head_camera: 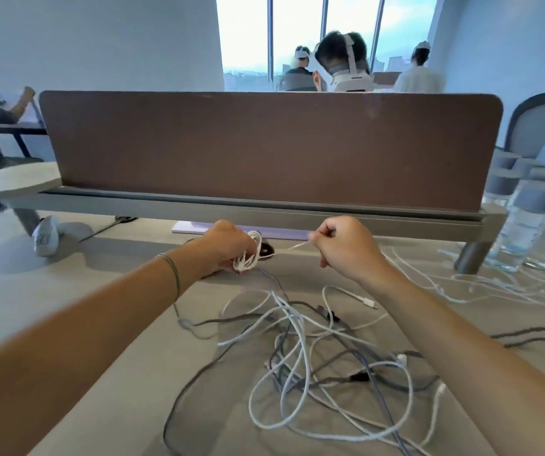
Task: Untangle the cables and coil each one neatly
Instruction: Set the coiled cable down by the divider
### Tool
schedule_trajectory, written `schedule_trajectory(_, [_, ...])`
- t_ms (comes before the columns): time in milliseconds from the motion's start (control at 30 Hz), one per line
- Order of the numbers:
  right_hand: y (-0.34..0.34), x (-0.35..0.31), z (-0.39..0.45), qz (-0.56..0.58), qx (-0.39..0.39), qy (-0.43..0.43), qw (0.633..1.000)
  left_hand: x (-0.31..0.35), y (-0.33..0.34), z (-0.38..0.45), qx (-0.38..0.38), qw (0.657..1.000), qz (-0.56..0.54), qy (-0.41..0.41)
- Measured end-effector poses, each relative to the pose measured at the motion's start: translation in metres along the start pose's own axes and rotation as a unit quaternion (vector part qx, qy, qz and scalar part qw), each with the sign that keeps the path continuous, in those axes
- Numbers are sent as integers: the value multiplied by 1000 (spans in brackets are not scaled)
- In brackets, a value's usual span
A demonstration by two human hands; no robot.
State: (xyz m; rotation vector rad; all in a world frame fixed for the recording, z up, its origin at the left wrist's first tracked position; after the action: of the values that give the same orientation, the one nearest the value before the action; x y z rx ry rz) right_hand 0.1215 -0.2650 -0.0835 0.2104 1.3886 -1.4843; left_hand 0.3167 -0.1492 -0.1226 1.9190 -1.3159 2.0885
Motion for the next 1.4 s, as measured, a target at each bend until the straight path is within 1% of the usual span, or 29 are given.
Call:
schedule_trajectory(133, [64,-29,23,-5,-50,-19,999,-30,-45,46,77,992,94,21])
schedule_trajectory(233, [107,-49,38,-13,-83,-32,996,-49,-78,72,120,986,114,17])
schedule_trajectory(300, [133,-61,45,-13,-110,-38,993,-62,-93,82,131,983,125,4])
schedule_trajectory(467, [188,-80,52,-17,-172,-52,984,-101,-110,96,128,977,168,-14])
schedule_trajectory(533, [202,-82,52,-20,-200,-53,978,-111,-111,98,124,973,196,-11])
schedule_trajectory(633, [200,-86,50,-24,-214,-62,975,-113,-117,100,140,963,231,6])
schedule_trajectory(800, [168,-89,28,-13,-228,-81,970,-99,-124,78,160,938,304,44])
schedule_trajectory(933, [124,-90,4,-13,-206,-101,973,-57,-110,32,183,919,328,116])
schedule_trajectory(1067, [68,-90,-28,0,-165,-113,980,-8,-80,-40,191,920,277,203])
schedule_trajectory(1233, [-4,-64,-77,4,-117,-110,987,40,-34,-150,183,912,160,330])
schedule_trajectory(1300, [-31,-46,-101,1,-97,-105,990,46,-10,-189,155,907,124,370])
schedule_trajectory(1400, [-69,-17,-139,-7,-65,-103,993,41,34,-235,92,900,122,408])
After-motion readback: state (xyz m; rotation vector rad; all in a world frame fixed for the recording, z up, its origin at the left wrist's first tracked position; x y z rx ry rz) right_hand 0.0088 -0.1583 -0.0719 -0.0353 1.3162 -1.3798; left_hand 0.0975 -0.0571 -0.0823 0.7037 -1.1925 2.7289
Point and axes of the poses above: each hand's wrist, its own z-axis towards the middle knuckle, its own y-axis out of the palm, x = y × z, the point moved 9 cm from there along z, towards the middle knuckle, and after that the axes turned 9 degrees about x, right-handed, at the moved point
